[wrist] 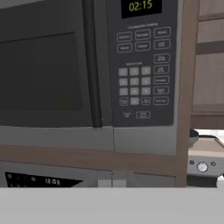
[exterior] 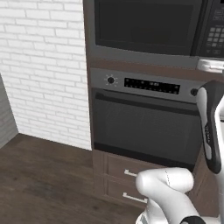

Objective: Pick the sweet potato from the sink and place it in the bowl. Then pick the bowl and place it in the microwave. Then close the microwave door and press the start button.

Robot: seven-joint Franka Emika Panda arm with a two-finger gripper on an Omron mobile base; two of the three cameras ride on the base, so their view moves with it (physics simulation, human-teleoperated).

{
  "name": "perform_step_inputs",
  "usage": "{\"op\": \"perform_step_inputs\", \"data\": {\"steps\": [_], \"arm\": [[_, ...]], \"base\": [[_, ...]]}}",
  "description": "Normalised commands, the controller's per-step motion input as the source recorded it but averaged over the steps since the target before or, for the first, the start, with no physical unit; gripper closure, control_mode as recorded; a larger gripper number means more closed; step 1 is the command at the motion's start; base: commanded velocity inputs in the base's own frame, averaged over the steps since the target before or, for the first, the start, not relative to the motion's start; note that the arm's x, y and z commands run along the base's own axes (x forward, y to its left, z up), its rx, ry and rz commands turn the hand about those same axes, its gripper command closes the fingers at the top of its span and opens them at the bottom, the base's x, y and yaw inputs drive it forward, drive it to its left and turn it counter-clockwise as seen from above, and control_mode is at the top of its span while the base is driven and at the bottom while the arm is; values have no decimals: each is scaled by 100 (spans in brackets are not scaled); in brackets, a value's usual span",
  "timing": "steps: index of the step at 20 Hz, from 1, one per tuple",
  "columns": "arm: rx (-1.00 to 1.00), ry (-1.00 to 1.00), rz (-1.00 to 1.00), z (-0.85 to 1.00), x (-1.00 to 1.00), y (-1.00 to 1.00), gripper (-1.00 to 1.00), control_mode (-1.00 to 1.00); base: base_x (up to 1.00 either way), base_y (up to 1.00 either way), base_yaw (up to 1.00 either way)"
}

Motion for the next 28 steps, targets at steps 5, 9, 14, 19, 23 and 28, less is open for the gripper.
{"op": "perform_step_inputs", "data": {"steps": [5, 9, 14, 19, 23, 28], "arm": [[-5, 0, -7, -35, 16, -2, 100, -100], [0, -2, -6, -3, 18, -20, 100, -100], [0, -2, -2, 9, 14, -10, 100, -100], [1, -1, 0, 18, 19, -4, 100, -100], [2, 0, 0, 20, 29, -10, 100, -100], [5, -1, 0, 13, 29, -27, 100, -100]], "base": [[0, 0, 0], [0, 0, 0], [0, 0, 0], [0, 0, 0], [0, 0, 0], [0, 0, 0]]}}
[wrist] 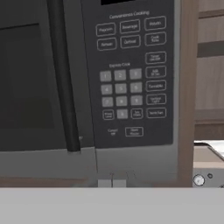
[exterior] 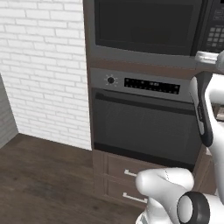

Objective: Pick the sweet potato from the sink and place it in the bowl. Then pick the bowl and place it in the microwave. Then close the microwave door and press the start button.

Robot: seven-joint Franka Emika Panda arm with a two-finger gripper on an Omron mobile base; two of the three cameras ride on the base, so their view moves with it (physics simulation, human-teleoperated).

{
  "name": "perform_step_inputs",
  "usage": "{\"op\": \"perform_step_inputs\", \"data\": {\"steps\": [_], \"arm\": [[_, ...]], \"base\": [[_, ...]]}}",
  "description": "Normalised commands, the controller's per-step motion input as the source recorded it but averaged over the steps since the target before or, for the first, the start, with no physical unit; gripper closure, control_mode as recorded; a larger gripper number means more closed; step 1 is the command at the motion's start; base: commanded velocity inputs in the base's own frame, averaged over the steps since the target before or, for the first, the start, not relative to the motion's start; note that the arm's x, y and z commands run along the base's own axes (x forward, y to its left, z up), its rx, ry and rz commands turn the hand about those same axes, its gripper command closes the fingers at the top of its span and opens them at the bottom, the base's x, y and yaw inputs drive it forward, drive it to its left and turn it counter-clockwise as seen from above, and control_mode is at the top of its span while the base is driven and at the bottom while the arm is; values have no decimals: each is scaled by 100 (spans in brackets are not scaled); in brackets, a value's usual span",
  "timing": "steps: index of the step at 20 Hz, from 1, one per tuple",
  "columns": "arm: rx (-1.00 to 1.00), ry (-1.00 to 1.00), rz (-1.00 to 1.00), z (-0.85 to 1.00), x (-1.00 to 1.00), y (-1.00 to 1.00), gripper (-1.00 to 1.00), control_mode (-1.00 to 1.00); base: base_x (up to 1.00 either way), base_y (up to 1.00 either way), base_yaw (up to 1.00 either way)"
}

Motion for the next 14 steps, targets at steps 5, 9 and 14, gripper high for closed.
{"op": "perform_step_inputs", "data": {"steps": [5, 9, 14], "arm": [[1, -10, 0, 0, 11, -24, 100, -100], [0, -13, 0, 0, 10, -7, 100, -100], [0, -20, 0, -2, 5, -3, 100, -100]], "base": [[0, 0, 0], [0, 0, 0], [0, 0, 0]]}}
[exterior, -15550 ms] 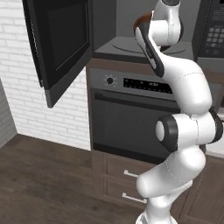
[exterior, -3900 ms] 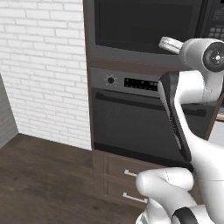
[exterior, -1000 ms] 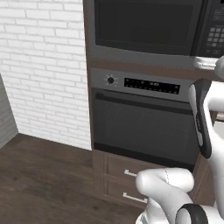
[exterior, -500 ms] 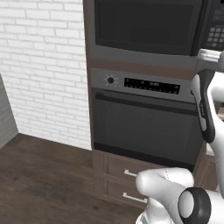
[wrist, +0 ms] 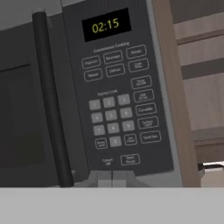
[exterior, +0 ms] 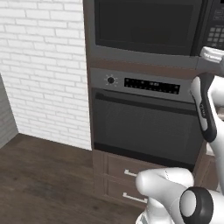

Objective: Pick the sweet potato from the sink and place it in the bowl. Then pick the bowl and place it in the microwave. Then close the microwave door and press the start button.

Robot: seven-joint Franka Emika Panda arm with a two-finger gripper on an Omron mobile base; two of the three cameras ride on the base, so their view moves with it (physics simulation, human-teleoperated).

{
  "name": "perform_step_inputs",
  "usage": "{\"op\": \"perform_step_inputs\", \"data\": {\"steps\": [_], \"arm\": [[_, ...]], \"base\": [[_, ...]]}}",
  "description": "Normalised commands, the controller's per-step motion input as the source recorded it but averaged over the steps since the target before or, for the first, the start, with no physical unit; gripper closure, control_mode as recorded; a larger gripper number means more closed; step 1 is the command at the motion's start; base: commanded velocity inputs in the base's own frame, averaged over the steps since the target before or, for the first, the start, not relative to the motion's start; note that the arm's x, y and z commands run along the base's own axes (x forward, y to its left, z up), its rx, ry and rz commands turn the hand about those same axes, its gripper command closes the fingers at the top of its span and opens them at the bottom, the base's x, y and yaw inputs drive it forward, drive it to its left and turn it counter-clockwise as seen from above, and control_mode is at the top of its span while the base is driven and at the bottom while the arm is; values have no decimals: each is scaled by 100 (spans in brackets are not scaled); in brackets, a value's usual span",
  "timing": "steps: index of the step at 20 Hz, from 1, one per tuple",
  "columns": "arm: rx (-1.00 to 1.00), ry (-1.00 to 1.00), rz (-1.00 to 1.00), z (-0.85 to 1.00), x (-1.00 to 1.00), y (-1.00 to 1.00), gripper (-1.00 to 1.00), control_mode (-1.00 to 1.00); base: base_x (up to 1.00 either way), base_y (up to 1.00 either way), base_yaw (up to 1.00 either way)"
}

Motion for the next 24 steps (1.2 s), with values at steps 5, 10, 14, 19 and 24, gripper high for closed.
{"op": "perform_step_inputs", "data": {"steps": [5, 10, 14, 19, 24], "arm": [[0, -5, 0, 0, 5, -11, 100, -100], [0, 0, 0, -4, 7, -17, 100, -100], [0, 0, 0, 0, 6, -18, 100, -100], [0, 0, 0, -9, 9, -2, 100, -100], [0, 0, 0, -15, 19, 0, 100, -100]], "base": [[0, 0, 0], [0, 0, 0], [0, 0, 0], [0, 0, 0], [0, 0, 0]]}}
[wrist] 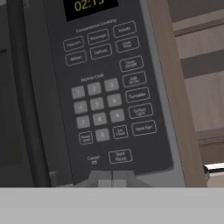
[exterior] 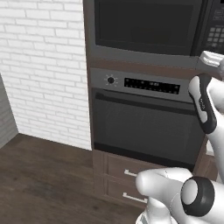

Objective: Pick the sweet potato from the sink and place it in the bowl. Then pick the bowl and place it in the microwave. Then close the microwave door and press the start button.

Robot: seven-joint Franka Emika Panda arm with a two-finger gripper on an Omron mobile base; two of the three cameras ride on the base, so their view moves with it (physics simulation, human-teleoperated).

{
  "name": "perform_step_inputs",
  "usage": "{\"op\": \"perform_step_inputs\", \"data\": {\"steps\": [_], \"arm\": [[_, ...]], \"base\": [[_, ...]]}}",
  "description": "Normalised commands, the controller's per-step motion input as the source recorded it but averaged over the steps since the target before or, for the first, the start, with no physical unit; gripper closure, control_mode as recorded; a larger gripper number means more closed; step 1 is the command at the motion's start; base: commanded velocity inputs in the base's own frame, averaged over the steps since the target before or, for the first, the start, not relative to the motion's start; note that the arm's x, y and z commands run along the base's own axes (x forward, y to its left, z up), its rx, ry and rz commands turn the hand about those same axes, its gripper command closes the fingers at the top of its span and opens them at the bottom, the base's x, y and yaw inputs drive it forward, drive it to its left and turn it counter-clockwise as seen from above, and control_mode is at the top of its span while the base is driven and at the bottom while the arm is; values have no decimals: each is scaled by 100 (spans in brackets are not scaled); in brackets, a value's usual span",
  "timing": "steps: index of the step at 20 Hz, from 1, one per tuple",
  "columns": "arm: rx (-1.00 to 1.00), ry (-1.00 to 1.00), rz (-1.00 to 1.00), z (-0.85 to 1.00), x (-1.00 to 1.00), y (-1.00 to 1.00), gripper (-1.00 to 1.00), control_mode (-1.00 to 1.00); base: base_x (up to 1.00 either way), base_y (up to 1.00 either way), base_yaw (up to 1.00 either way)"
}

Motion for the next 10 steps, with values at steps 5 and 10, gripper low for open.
{"op": "perform_step_inputs", "data": {"steps": [5, 10], "arm": [[0, 0, 0, 0, 17, -12, 100, -100], [0, 0, 0, 0, 13, -18, 100, -100]], "base": [[0, 0, 0], [0, 0, 0]]}}
